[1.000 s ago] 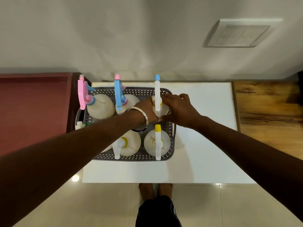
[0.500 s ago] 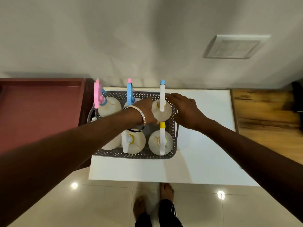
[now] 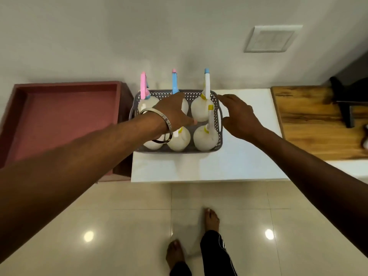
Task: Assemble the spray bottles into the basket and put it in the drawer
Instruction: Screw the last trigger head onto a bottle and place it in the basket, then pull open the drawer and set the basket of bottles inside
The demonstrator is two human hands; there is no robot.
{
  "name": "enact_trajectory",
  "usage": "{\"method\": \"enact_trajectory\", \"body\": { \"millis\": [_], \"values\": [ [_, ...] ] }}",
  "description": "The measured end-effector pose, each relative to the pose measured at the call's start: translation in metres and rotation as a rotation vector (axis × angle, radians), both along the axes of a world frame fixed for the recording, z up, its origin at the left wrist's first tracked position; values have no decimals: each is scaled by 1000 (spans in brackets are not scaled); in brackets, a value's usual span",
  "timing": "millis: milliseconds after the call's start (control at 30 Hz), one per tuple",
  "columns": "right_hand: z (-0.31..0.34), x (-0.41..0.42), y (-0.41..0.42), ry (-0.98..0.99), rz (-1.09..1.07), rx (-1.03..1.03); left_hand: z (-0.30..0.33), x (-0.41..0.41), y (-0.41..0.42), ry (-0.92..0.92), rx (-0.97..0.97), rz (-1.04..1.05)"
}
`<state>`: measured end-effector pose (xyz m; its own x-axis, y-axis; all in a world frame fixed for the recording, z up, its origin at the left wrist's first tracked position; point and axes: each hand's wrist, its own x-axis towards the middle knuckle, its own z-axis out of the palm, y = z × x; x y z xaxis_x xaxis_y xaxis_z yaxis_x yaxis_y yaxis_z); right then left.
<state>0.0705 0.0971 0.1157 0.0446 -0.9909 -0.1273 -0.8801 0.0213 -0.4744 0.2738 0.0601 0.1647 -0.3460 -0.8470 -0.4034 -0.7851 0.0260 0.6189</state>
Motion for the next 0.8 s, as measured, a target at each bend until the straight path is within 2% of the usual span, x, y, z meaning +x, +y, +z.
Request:
{"method": "enact_trajectory", "body": {
  "millis": [167,333,567,667,800],
  "values": [
    [9,5,46,-13,-52,-52,1,6,42,191,-113,47],
    [-2,3,91,-83,-76,-78,-9,8,89,499,-242,312],
    [-40,10,168,-235,-161,-79,-59,9,156,680,-308,630],
    [-66,18,200,-366,-263,-31,-89,10,187,733,-217,746],
    [-110,33,233,-641,-490,59,-136,13,215,809,41,971]
  ]
}}
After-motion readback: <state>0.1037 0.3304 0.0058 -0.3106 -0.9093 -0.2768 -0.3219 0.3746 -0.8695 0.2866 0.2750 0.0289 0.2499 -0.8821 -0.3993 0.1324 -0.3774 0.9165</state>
